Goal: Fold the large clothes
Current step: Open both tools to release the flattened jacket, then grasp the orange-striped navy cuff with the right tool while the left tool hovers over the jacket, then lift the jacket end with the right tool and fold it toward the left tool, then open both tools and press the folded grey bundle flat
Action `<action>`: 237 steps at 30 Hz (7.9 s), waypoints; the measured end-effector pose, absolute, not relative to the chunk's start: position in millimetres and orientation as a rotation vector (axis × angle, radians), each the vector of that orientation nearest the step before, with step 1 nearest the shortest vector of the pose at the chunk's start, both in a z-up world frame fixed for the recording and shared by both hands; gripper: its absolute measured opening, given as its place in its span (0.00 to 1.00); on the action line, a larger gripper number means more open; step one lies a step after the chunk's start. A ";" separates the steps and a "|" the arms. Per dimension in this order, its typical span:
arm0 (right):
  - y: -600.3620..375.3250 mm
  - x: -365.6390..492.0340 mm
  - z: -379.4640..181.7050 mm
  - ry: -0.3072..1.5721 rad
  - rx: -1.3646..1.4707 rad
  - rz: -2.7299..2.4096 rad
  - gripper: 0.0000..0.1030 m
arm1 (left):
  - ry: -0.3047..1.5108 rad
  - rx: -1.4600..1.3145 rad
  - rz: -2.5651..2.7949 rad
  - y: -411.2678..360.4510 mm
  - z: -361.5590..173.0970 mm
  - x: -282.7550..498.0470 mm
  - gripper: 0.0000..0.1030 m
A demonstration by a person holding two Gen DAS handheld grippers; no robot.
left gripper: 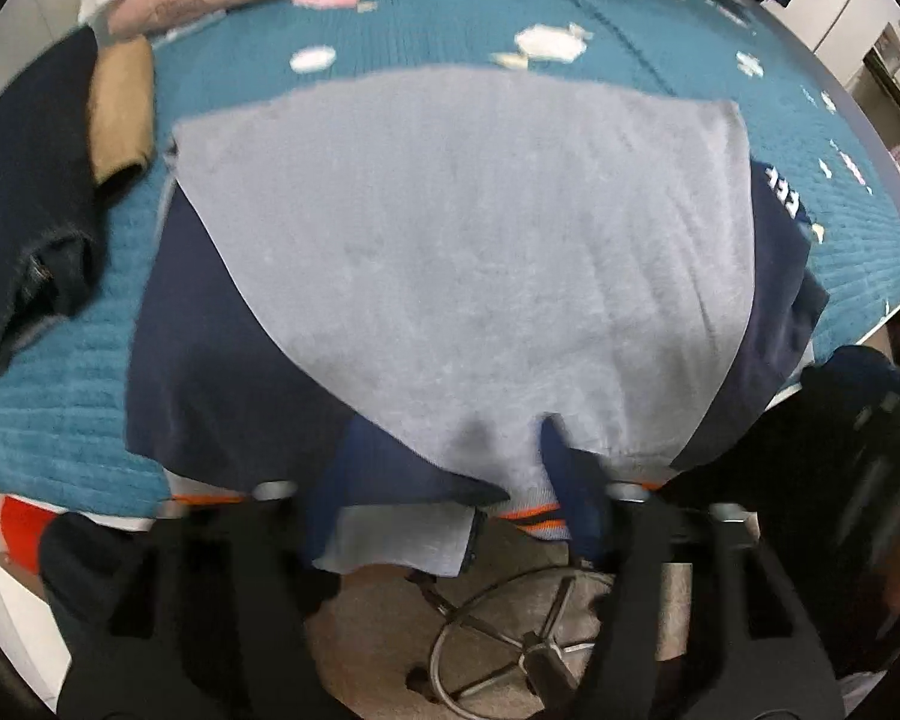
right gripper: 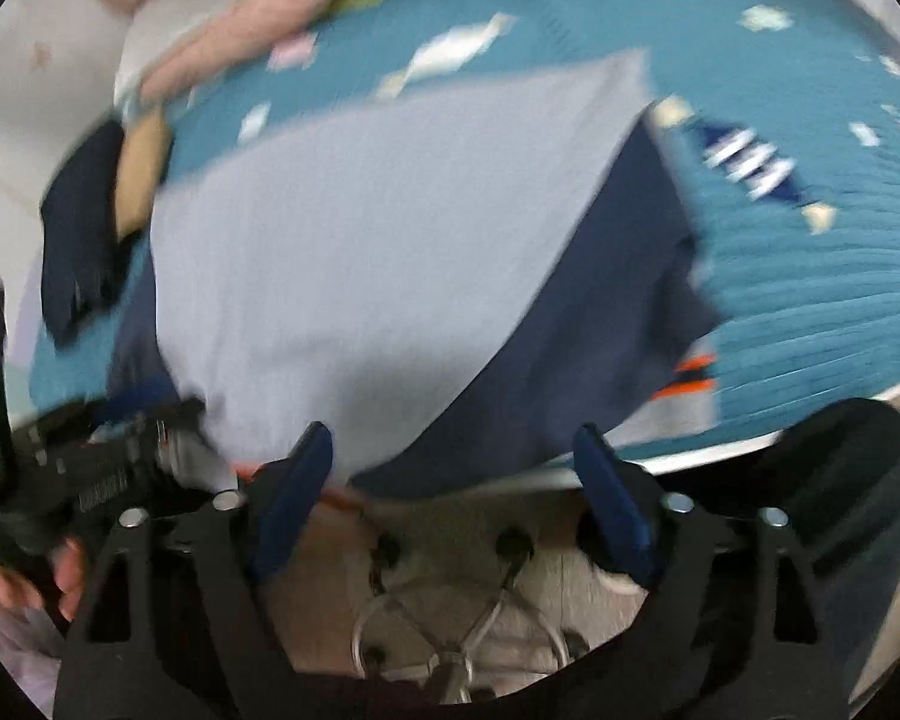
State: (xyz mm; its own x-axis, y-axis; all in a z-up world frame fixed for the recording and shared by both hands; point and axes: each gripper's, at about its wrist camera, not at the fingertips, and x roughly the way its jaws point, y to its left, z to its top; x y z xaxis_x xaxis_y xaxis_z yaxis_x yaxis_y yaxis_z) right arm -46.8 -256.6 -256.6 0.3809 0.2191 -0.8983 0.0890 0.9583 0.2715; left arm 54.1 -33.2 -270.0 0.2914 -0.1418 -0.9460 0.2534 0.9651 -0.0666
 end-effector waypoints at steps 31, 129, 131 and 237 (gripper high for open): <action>-395.8 8.5 -341.4 1.129 1.082 0.399 0.90 | 1.228 0.120 -0.246 -43.0 -246.3 55.4 0.72; -314.5 12.5 -325.2 1.141 0.452 0.116 0.63 | 1.277 0.017 -0.171 -91.3 -309.5 234.5 0.18; -312.6 13.0 -324.8 1.140 0.449 0.096 0.64 | 1.262 0.006 -0.171 -89.3 -305.6 221.4 0.18; 21.5 37.4 -258.9 1.333 0.346 0.833 0.43 | 1.140 -0.151 0.063 216.3 -228.8 25.4 0.10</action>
State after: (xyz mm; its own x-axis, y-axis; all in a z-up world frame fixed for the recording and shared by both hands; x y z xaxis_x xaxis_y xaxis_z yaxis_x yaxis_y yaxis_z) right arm 37.4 21.5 -258.9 0.0094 0.7023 -0.7118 -0.3321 0.6737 0.6602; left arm 25.4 216.3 -228.8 0.4171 -0.0270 -0.9085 -0.1272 0.9880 -0.0877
